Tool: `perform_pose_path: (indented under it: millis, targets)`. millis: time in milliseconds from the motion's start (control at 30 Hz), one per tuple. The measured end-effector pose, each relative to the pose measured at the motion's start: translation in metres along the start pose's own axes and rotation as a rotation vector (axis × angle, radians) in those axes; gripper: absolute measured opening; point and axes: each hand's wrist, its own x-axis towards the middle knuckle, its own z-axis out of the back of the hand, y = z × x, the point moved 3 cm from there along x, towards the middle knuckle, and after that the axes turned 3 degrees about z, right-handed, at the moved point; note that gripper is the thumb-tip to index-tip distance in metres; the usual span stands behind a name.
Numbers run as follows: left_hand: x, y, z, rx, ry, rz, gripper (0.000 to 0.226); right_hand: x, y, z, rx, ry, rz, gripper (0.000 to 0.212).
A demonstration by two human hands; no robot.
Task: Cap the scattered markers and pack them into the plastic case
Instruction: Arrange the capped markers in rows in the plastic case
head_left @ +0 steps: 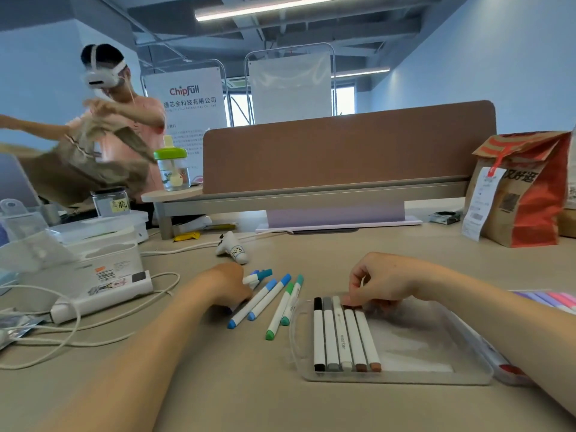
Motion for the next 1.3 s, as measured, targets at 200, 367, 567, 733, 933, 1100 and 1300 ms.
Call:
perform_pose_path:
  millis: [200,367,567,733,933,1100,1300]
  targets:
    - [-0.013,-0.003,0.012,-0.338,-0.124,-0.137,0.021,-0.002,0.004,0.005,0.019,-0.096,0.029,0.027]
    - [-0.054,-0.038,0.025,-0.788,-0.069,-0.434,0.036,-0.008,0.017,0.014,0.287,-0.286,0.158,0.022]
    - [-0.072,-0.066,0.014,-0.812,-0.001,-0.589,0.033,-0.019,0.033,0.019,0.724,-0.214,0.346,0.031]
    - [-0.079,-0.073,0.012,-0.893,-0.01,-0.621,0.023,-0.02,0.035,0.019,0.758,-0.293,0.355,0.02]
    - [-0.08,-0.077,0.009,-0.962,-0.037,-0.552,0.034,-0.018,0.033,0.026,0.775,-0.383,0.275,0.021]
    - [-0.084,-0.081,0.007,-1.02,0.075,-0.508,0.03,-0.029,0.015,0.036,0.651,-0.32,0.118,0.013]
    - [-0.089,-0.092,0.001,-1.097,0.249,-0.469,0.023,-0.036,-0.014,0.013,0.393,-0.296,-0.021,0.023]
